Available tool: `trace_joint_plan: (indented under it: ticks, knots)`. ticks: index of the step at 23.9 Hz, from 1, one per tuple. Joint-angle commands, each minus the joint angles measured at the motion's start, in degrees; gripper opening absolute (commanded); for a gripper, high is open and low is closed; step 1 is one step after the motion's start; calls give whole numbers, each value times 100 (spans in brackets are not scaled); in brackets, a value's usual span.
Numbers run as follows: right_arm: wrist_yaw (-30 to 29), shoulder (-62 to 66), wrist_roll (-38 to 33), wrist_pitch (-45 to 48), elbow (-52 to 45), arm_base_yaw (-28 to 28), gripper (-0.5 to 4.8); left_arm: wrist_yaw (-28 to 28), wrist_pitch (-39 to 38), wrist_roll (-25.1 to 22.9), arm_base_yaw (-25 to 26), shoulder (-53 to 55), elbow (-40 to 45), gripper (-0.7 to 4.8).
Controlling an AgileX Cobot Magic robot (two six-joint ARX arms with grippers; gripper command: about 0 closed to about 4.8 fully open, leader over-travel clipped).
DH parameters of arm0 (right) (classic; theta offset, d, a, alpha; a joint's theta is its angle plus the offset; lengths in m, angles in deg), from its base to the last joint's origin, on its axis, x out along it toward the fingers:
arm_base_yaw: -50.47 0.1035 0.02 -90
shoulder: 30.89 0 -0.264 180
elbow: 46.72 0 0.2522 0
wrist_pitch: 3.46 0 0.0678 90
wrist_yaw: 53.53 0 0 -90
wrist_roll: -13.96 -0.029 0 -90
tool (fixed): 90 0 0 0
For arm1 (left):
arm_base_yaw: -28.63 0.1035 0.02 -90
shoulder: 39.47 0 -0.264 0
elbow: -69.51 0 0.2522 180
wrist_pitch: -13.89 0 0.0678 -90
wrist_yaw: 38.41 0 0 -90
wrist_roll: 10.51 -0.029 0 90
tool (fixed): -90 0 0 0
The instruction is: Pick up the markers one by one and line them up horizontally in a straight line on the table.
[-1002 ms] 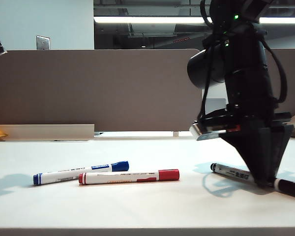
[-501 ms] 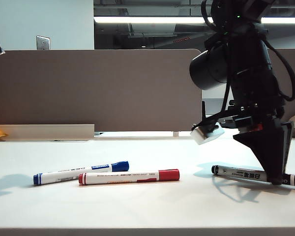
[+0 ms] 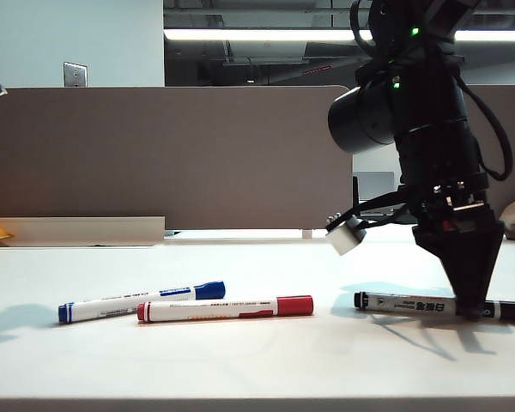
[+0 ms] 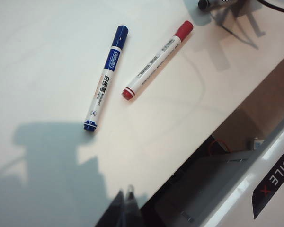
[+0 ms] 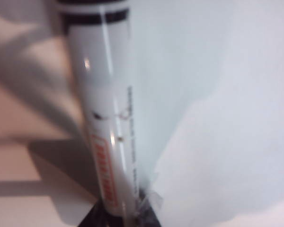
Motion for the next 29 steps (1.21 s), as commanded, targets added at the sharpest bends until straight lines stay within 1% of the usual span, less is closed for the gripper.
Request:
trace_joint_plan:
  ticks: [1, 3, 6, 12, 14, 18, 22, 26, 27, 29]
  knots:
    - [13, -9, 466, 297, 15, 7, 89, -17, -11, -68, -2, -31, -31, -6]
    - [13, -9, 483, 415, 15, 7, 89, 9, -13, -103, -2, -46, -31, -6]
    - [-11, -9, 769, 367, 15, 9, 92, 114, -24, -105, -2, -55, -31, -5]
    - [-81, -9, 815, 243, 15, 26, 95, 114, -17, -109, -2, -55, -31, -5]
    - [-216, -11, 940, 199, 15, 48, 95, 114, -17, -109, -2, -55, -31, -6]
    - [-476, -9, 960, 192, 15, 63, 95, 114, -24, -109, -2, -55, -31, -6]
    - [-516, -9, 1088, 179, 15, 131, 95, 114, -33, -109, -2, -57, -31, -5]
    - [-682, -9, 1167, 221, 15, 164, 95, 114, -48, -109, -2, -57, -31, -5]
    - [-682, -9, 1198, 229, 15, 164, 97, 114, -52, -109, -2, -57, -31, -6]
    - [-680, -9, 1198, 271, 15, 166, 123, 114, -59, -109, -2, -63, -31, -6]
